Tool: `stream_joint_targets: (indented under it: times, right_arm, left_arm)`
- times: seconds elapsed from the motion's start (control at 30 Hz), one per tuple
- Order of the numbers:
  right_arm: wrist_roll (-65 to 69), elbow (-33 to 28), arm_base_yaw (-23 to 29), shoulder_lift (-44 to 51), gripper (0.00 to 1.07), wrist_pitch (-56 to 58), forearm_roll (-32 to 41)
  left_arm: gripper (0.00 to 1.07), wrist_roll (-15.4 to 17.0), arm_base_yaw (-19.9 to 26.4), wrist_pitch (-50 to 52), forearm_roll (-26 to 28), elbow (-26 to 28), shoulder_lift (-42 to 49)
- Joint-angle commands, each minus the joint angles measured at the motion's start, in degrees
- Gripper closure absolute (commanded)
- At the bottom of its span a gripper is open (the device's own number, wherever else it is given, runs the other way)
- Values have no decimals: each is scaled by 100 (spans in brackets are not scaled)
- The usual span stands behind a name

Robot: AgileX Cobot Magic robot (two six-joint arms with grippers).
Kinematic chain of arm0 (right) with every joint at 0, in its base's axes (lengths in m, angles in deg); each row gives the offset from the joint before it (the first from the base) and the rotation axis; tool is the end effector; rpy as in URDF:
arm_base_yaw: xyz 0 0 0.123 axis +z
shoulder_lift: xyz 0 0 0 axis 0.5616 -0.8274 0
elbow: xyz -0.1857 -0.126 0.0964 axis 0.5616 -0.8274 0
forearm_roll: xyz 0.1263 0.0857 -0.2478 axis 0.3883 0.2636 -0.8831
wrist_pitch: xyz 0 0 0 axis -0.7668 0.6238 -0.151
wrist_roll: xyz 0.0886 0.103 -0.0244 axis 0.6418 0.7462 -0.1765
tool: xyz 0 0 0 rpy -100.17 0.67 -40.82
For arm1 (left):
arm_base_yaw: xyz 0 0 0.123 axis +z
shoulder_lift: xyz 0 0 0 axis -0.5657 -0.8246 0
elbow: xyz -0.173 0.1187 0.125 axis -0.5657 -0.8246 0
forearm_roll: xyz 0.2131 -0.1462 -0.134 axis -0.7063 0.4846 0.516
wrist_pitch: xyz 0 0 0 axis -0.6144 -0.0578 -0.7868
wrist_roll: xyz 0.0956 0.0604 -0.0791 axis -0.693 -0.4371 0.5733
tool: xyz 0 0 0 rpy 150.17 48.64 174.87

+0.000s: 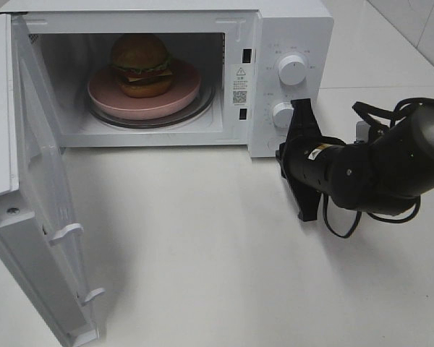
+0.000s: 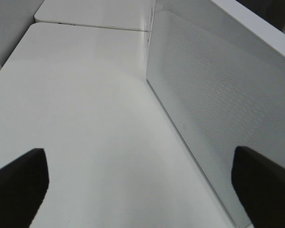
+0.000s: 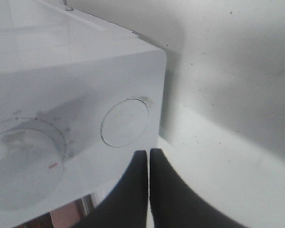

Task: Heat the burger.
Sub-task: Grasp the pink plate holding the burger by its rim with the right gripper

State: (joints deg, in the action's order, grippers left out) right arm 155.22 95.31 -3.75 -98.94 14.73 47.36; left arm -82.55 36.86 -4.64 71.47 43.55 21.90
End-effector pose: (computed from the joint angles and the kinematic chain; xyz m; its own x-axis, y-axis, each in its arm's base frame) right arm 0.3482 0.1570 0.0049 -0.2009 0.9790 -0.0331 0.4753 0.1270 0.8706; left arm 0.1128 -0.0051 0.2815 -0.4256 -0.0598 -0.9030 0.0048 0.9977 -0.0683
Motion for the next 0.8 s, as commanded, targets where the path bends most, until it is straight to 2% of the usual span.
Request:
stream_joint_targets:
  times: [0.03, 0.23, 0.33, 0.47, 0.63, 0.73, 0.8]
  right_arm:
    - [-246, -138, -34, 258, 107, 201, -275]
    - [-802, -458, -34, 825, 107, 584, -865]
    - [-1387, -458, -34, 1169, 107, 1335, -1341]
    - [-1868, -447, -34, 1421, 107, 1971, -1352]
    - [-3478, -447, -34, 1828, 106, 2893, -1352]
    - [-4005, -447, -34, 1942, 106, 3214, -1352]
    - [-4733, -447, -34, 2143, 105, 3827, -1352]
  left_arm:
    - [7, 0, 23, 40, 29, -23, 115]
    - [7, 0, 23, 40, 29, -23, 115]
    - [7, 0, 23, 40, 29, -23, 115]
    - [7, 0, 23, 40, 29, -23, 115]
    - [7, 0, 23, 40, 29, -23, 115]
    - [7, 0, 23, 40, 29, -23, 115]
    - [7, 0, 23, 40, 29, -23, 115]
